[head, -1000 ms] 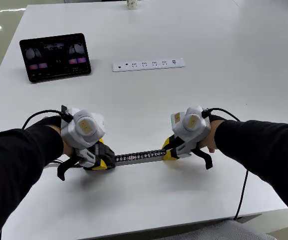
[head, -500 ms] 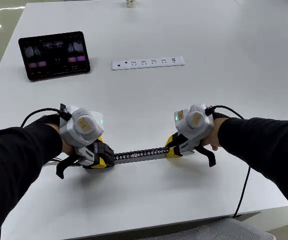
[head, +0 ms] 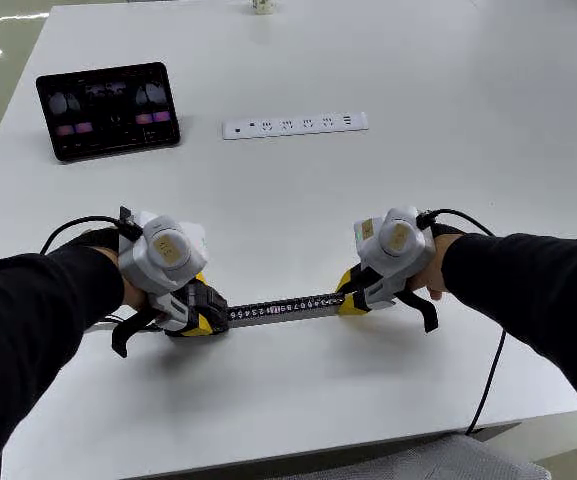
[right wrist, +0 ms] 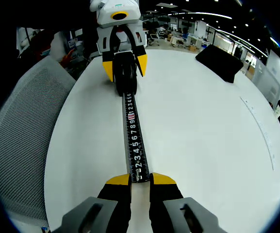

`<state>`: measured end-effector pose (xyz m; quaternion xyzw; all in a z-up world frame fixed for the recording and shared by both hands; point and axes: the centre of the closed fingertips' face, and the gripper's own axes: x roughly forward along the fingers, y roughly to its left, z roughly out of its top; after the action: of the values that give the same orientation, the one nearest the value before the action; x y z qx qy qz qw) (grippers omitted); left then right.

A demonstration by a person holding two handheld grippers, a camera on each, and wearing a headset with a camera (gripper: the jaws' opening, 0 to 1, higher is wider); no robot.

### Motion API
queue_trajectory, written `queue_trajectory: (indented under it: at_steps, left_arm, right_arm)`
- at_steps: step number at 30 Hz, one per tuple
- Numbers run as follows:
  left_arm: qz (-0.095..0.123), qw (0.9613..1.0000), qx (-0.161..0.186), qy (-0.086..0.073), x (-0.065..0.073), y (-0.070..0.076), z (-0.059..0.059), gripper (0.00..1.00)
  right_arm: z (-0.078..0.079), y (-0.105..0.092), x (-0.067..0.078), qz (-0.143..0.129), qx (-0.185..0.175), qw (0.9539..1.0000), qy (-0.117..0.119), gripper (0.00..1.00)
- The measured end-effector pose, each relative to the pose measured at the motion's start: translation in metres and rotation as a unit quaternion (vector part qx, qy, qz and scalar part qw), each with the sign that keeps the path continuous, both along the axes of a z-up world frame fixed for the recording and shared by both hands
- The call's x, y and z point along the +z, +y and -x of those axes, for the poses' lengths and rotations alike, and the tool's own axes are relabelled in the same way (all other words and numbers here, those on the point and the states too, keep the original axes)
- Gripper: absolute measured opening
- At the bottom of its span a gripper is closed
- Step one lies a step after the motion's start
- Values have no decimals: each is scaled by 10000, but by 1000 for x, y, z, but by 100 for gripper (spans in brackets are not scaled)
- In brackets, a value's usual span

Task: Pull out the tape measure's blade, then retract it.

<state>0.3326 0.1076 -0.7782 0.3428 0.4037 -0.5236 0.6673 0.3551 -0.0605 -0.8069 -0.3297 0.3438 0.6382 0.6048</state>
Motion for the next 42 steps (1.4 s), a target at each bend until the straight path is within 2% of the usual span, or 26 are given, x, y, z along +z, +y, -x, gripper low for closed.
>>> queue_trajectory:
  at_steps: [21, 42]
  left_arm:
    - [-4, 10000, -3, -9, 3, -1, 3, 32]
    - [6, 10000, 8, -34, 1, 0, -1, 32]
  right_arm:
    - [0, -16, -1, 48, -56, 10000, -6, 10]
    - [-2, -27, 0, 68, -126, 9999, -18, 10]
